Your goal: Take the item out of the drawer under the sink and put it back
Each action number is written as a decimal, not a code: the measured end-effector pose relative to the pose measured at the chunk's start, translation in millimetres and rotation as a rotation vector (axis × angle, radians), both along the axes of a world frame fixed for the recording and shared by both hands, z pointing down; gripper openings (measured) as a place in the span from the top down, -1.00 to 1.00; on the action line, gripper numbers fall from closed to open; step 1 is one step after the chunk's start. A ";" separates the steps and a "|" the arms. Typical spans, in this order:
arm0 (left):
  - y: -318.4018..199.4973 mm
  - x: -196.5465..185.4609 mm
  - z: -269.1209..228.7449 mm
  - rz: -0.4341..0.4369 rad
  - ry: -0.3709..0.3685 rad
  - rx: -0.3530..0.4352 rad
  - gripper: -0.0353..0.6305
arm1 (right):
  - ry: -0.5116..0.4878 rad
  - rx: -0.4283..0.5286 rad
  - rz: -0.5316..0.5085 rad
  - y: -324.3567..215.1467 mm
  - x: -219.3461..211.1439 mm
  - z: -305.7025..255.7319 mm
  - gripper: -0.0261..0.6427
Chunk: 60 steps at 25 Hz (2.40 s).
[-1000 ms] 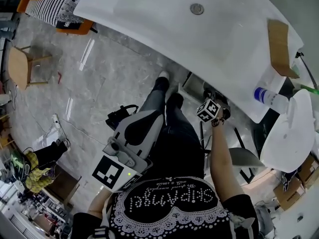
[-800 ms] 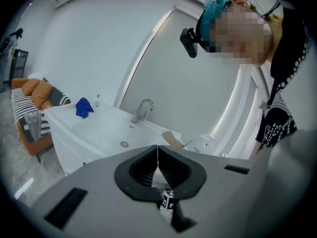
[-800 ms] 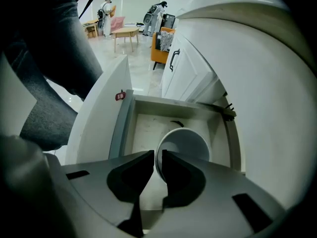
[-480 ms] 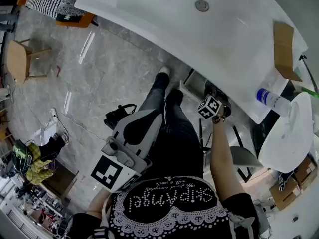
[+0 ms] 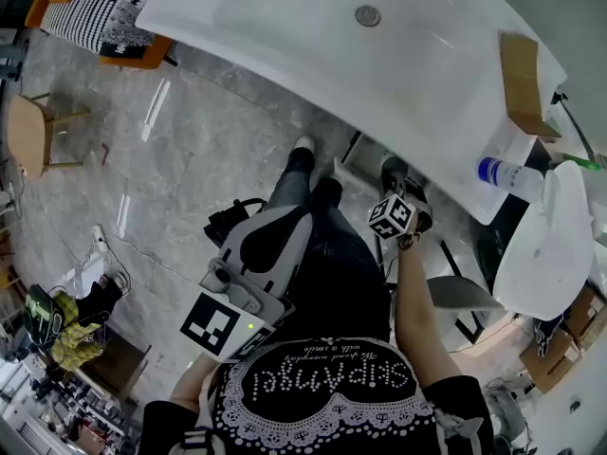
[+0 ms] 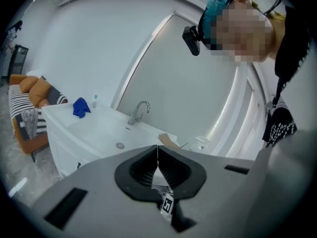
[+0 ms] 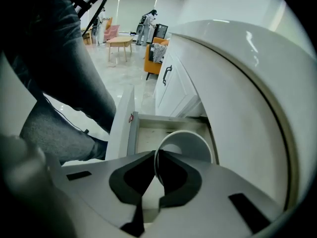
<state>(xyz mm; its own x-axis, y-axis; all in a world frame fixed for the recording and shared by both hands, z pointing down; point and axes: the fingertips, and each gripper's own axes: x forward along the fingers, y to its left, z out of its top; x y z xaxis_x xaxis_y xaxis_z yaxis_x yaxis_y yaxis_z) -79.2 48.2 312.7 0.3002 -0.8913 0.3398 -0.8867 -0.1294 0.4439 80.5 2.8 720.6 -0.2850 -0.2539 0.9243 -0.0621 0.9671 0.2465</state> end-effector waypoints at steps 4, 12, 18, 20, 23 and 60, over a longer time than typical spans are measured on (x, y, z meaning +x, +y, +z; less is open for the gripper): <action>-4.7 13.8 -6.4 0.034 0.016 0.042 0.88 | -0.034 0.014 0.027 7.1 4.4 -18.3 0.84; -4.5 20.8 -13.0 0.071 0.012 0.075 0.88 | -0.067 0.036 0.078 9.1 7.8 -40.2 0.84; -7.4 24.5 -17.7 0.078 0.006 0.092 0.88 | -0.092 0.034 0.109 6.5 7.3 -55.9 0.84; -9.1 24.5 -17.8 0.080 0.009 0.097 0.88 | -0.099 0.018 0.123 8.8 6.0 -62.6 0.85; -10.3 29.2 -21.4 0.098 0.014 0.110 0.88 | -0.116 -0.018 0.147 16.3 5.5 -70.4 0.85; -42.1 64.3 -51.2 0.280 0.073 0.208 0.88 | -0.395 0.032 0.369 15.7 14.2 -178.0 0.85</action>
<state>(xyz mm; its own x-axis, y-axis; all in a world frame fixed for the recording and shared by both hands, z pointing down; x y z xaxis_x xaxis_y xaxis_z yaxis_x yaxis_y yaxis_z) -14.9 6.1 261.4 0.5593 -0.8190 0.1282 -0.7709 -0.4571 0.4436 94.7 18.5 542.7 -0.4957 -0.4292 0.7551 -0.4899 0.8560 0.1649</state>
